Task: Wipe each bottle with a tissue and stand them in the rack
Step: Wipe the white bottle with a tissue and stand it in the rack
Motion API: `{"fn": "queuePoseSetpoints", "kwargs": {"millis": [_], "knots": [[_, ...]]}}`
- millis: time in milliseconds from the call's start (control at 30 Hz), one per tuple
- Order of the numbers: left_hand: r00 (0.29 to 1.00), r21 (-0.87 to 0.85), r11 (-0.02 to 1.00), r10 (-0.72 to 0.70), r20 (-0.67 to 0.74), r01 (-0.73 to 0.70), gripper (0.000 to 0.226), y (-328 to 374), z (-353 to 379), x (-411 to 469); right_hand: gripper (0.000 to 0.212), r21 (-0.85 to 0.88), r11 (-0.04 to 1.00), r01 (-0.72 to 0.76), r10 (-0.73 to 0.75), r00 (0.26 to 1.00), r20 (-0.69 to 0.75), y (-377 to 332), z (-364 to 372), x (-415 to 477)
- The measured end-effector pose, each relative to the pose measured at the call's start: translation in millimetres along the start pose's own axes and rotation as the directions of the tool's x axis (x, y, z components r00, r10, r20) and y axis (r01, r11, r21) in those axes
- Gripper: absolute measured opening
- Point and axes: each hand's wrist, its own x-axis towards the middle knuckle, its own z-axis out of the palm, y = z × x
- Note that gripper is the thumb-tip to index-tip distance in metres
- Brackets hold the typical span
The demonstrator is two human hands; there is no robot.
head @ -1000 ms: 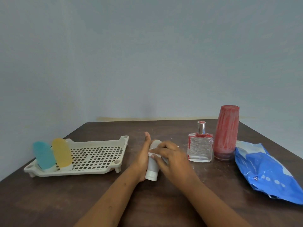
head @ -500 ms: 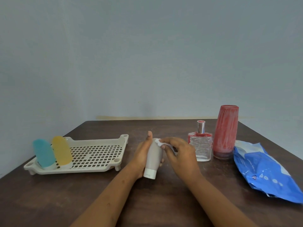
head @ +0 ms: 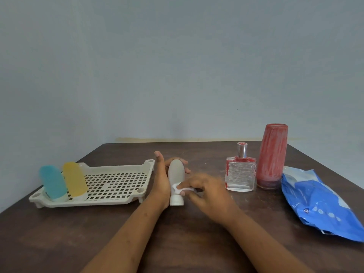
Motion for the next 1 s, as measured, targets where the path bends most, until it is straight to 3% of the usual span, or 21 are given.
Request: {"fn": "queuePoseSetpoints", "kwargs": {"millis": [67,200,300,400,667,867,1000], "knots": [[1.0,0.026,1.0,0.001,-0.004,0.0,0.088,-1,1,-1,0.018,0.028,1.0,-0.009,0.01,0.999,-0.049,0,1,1],[0.996,0.169,0.982,-0.085,0.009,0.082,0.099,-5,6,-6,0.018,0.037,0.998,-0.048,0.056,0.959,-0.279,3,1,4],[0.989,0.197,0.972,-0.138,0.049,0.126,0.076,-3,9,-9,0.02,-0.059,0.998,0.011,-0.031,0.939,-0.343,2,3,5],[0.977,0.13,0.978,-0.176,0.118,0.161,0.055,2,10,-9,0.021,-0.057,0.997,0.057,-0.071,0.96,-0.269,0,5,5],[0.949,0.038,0.969,-0.245,0.198,0.243,0.061,6,5,-8,0.023,-0.084,0.994,0.068,-0.07,0.997,-0.025,-5,5,1],[0.959,-0.002,0.976,-0.214,0.183,0.218,0.059,4,1,-4,0.024,-0.129,0.987,0.1,-0.078,0.982,0.169,-9,3,-1],[0.952,-0.004,0.966,-0.253,0.172,0.257,0.053,3,1,-3,0.024,-0.148,0.983,0.112,-0.089,0.984,0.154,-8,4,0]]}}
